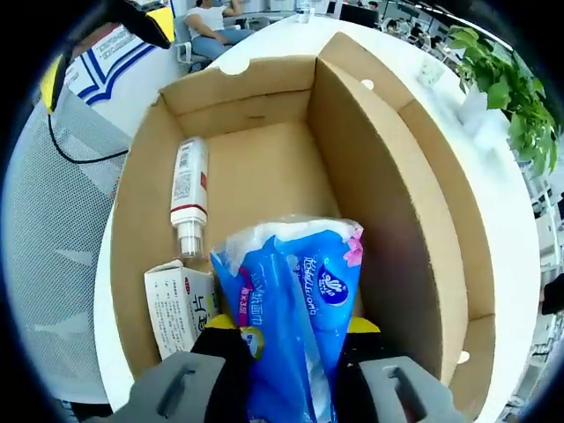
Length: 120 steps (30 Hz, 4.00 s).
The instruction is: Operate the shoe box by opening the lid, removing the specified soft item, and placing it in the target area until the item is outside and the box remains undamaged.
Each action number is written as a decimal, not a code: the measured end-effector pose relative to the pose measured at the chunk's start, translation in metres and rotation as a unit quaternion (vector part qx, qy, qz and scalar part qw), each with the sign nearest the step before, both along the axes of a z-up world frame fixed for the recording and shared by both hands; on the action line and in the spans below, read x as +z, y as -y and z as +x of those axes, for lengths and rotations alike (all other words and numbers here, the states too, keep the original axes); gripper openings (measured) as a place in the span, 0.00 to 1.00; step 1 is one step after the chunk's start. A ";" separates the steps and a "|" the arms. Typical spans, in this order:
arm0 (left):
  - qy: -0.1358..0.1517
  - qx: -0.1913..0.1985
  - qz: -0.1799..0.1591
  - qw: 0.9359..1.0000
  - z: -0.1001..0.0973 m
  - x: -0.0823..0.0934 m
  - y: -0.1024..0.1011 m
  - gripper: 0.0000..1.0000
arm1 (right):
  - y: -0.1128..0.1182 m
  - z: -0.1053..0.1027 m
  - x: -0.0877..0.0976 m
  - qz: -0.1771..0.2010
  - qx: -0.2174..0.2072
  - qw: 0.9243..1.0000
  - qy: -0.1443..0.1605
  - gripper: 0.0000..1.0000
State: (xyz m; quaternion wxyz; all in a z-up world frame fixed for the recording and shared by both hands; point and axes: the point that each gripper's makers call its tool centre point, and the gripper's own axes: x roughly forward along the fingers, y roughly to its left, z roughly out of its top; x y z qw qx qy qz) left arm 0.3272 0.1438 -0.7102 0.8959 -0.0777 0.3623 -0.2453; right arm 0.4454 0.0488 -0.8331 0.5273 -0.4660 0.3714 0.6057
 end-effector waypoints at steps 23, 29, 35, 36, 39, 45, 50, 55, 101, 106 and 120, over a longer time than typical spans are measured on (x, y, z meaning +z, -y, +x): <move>0.016 -0.005 0.001 1.000 0.000 0.017 0.004 0.54 | -0.001 0.002 0.046 0.033 -0.006 0.999 0.037 0.31; 0.024 -0.009 -0.002 1.000 -0.004 0.030 0.010 0.54 | -0.001 0.002 0.061 0.041 -0.010 0.998 0.046 0.31; 0.030 -0.014 0.000 0.999 -0.003 0.034 0.014 0.54 | 0.004 0.005 0.075 0.043 -0.008 0.997 0.059 0.31; 0.031 -0.016 0.000 0.999 -0.004 0.036 0.016 0.54 | 0.006 0.006 0.077 0.043 -0.008 0.997 0.061 0.31; 0.031 -0.020 0.000 0.999 -0.006 0.036 0.019 0.54 | 0.013 0.008 0.084 0.042 -0.012 0.997 0.065 0.31; 0.034 -0.032 -0.002 0.999 -0.008 0.042 0.030 0.54 | 0.026 0.009 0.092 0.040 -0.017 0.997 0.072 0.31; 0.037 -0.045 0.000 0.998 -0.005 0.045 0.038 0.54 | 0.044 0.011 0.100 0.035 -0.030 0.996 0.077 0.31; 0.040 -0.055 -0.001 0.998 -0.002 0.046 0.046 0.54 | 0.063 0.012 0.103 0.034 -0.047 0.995 0.077 0.31; 0.046 -0.097 0.004 0.994 0.019 0.057 0.102 0.54 | 0.303 -0.011 0.082 -0.033 -0.179 0.980 0.078 0.31; 0.043 -0.091 0.005 0.995 0.020 0.055 0.102 0.54 | 0.318 -0.011 0.078 -0.038 -0.186 0.979 0.073 0.32; 0.033 -0.083 0.014 0.996 0.021 0.049 0.102 0.53 | 0.345 -0.006 0.071 -0.041 -0.195 0.977 0.069 0.32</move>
